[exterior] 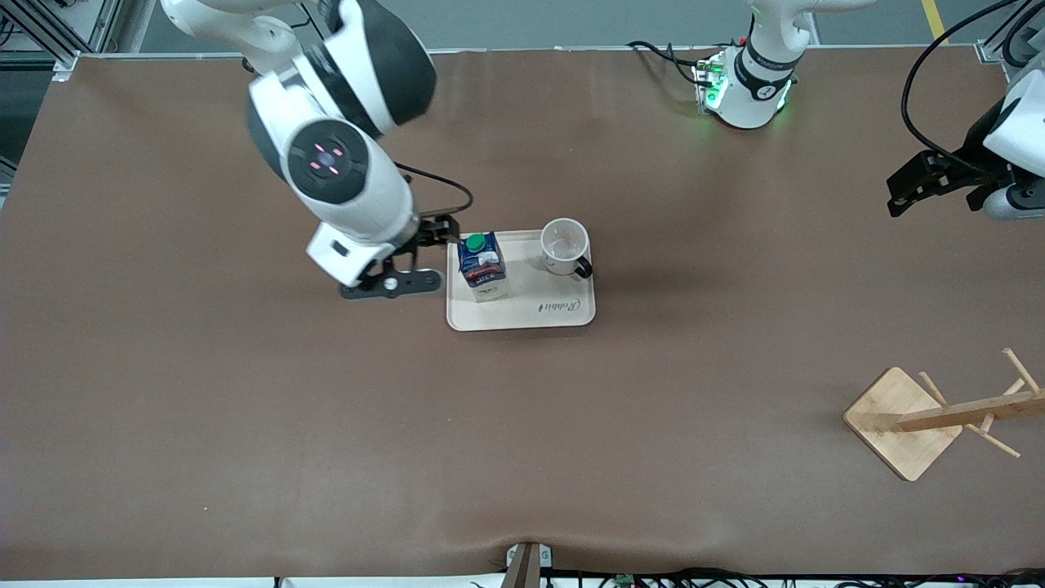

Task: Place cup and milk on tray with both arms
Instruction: 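Carry the milk carton over the tray beside the mug with the right gripper, then lower the milk carton onto the tray, open the right gripper, withdraw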

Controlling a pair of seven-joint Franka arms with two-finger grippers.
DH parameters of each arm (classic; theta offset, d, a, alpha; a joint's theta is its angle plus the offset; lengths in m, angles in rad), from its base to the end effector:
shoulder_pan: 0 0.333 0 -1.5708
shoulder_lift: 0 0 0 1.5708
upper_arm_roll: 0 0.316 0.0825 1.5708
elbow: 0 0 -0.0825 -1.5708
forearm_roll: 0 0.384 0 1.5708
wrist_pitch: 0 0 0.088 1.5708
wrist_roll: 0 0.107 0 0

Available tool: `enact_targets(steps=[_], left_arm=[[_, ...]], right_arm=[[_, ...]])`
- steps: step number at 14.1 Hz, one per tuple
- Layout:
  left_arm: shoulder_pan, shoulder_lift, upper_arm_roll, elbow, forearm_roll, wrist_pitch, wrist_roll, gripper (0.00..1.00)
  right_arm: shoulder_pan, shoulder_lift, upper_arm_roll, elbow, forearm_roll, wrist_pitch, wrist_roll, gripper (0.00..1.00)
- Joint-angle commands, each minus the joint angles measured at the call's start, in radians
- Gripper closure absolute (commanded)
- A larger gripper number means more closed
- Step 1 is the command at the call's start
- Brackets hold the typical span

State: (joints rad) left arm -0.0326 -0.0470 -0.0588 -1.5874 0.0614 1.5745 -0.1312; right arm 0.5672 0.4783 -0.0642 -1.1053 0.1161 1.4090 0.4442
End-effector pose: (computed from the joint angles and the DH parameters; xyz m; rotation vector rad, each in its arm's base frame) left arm 0.5388 -0.0436 0.6429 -3.0803 -0.0626 -0.0631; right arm 0.5764 0.3453 0.5334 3.1219 0.1127 -0.3039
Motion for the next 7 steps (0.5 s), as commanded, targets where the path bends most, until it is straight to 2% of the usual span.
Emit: enact_targets(steps=[1,3,7], left_arm=[[0.002,0.009,0.000,0.024,-0.015,-0.008,-0.002,0.00],[0.002,0.007,0.000,0.024,-0.014,-0.008,-0.005,0.00],[0.003,0.002,0.000,0.032,-0.014,-0.008,-0.007,0.00]], right_arm=[[-0.075,-0.062,0.018,0.038,-0.010,-0.030,-0.001,0.00],[-0.107,-0.119,0.007,0.032,-0.022,-0.038,-0.019,0.00],[-0.294,-0.188,-0.005,0.013,-0.035,-0.105,-0.309,0.00]])
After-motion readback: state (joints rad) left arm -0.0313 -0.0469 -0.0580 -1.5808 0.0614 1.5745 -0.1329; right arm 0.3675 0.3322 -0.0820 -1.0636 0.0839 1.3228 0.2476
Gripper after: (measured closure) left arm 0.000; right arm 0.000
